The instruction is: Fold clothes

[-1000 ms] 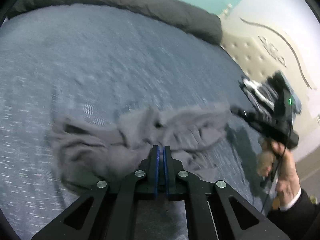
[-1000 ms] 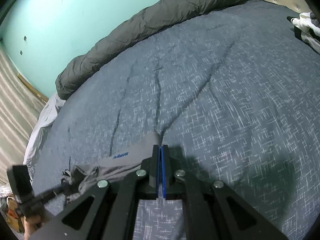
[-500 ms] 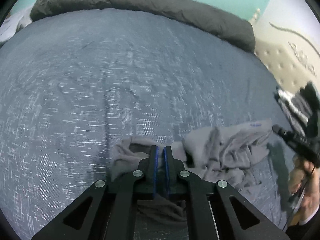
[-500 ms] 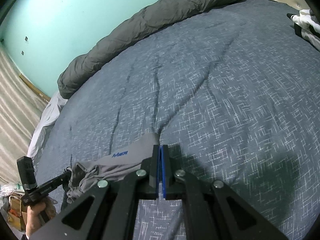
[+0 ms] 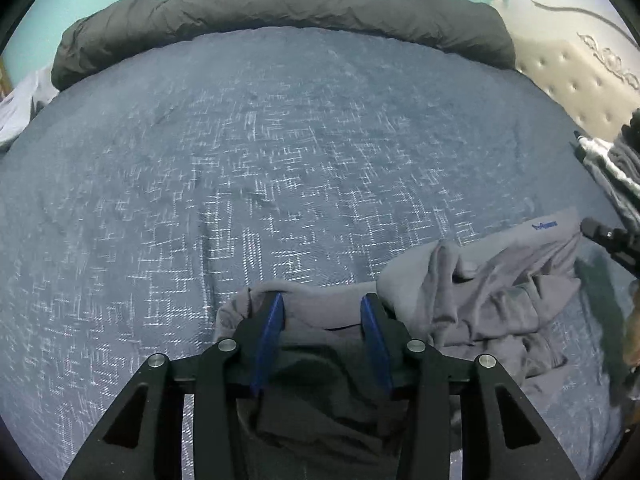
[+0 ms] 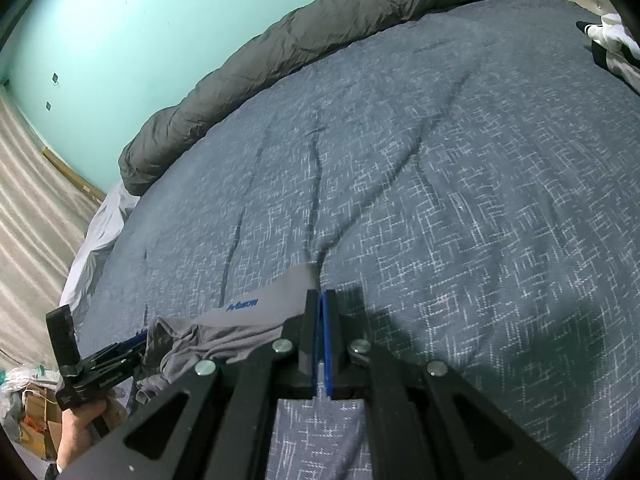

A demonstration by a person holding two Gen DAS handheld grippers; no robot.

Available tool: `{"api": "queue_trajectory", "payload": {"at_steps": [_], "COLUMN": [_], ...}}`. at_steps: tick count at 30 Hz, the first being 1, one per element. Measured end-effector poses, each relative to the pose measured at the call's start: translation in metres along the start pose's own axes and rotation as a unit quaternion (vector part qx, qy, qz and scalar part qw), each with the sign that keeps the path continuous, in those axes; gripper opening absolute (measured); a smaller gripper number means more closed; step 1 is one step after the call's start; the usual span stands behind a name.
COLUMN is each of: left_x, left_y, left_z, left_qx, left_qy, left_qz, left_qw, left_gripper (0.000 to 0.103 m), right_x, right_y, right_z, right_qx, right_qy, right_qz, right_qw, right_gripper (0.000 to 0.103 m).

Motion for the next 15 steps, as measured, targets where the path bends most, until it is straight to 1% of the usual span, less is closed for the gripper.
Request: {"api": "queue_trajectory", "payload": {"at_steps": [2, 3, 4, 5, 8, 11, 13, 15], "left_x": [0.001, 0.001, 0.003, 0.004, 0.004, 0.006, 0.008, 0.013], "left_y": [0.001, 0.002, 0.002, 0.003, 0.001, -0.008, -0.016, -0.027], "left_z": [0.000, 0.002, 0.006, 0.008, 0.009, 0.009, 0.010, 0.013], "left_qx": [-0.001, -0.003, -0.007, -0.008, -0.007, -0.008, -0.008, -0.009], "left_qy": [-0.001, 0.001, 0.006, 0.009, 0.011, 0.010, 0.008, 0.002], "left_qz": [0.000, 0.000, -0.001, -0.001, -0.006, -0.017, -0.028, -0.049], "left_qw": [1.0000, 1.0000, 1.0000, 0.9999, 0.9999, 0.9998, 0.9995, 0.9987], "left_gripper": [0.043, 0.041, 0.033, 0.021, 0.011, 0.006, 0.005, 0.005], "right_x": [0.000, 0.000, 0.000, 0.000, 0.001, 0.001, 0.002, 0.003], "right_y": [0.000, 0.000, 0.000, 0.001, 0.001, 0.001, 0.000, -0.002], "right_z": [0.000, 0.000, 0.000, 0.000, 0.002, 0.004, 0.005, 0.005], "right_qx": [0.001, 0.002, 0.002, 0.003, 0.005, 0.006, 0.008, 0.010], "right_qy": [0.000, 0.000, 0.000, 0.000, 0.000, -0.002, -0.002, -0.002], "right_qz": [0.001, 0.001, 0.002, 0.002, 0.003, 0.002, 0.000, -0.004], "right_qw": [1.000, 1.000, 1.000, 1.000, 1.000, 1.000, 1.000, 1.000], "right_gripper": [0.001, 0.001, 0.001, 0.001, 0.001, 0.001, 0.001, 0.001]}}
Point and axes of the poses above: each gripper's, at about its wrist camera, not at the fingertips, and y roughly the way its jaws point, z to its left, x to its top, the point moved 4 cm from there along y, roughly the way its jaws point, and after that the axes turned 2 degrees about z, right-handed, at the moved point
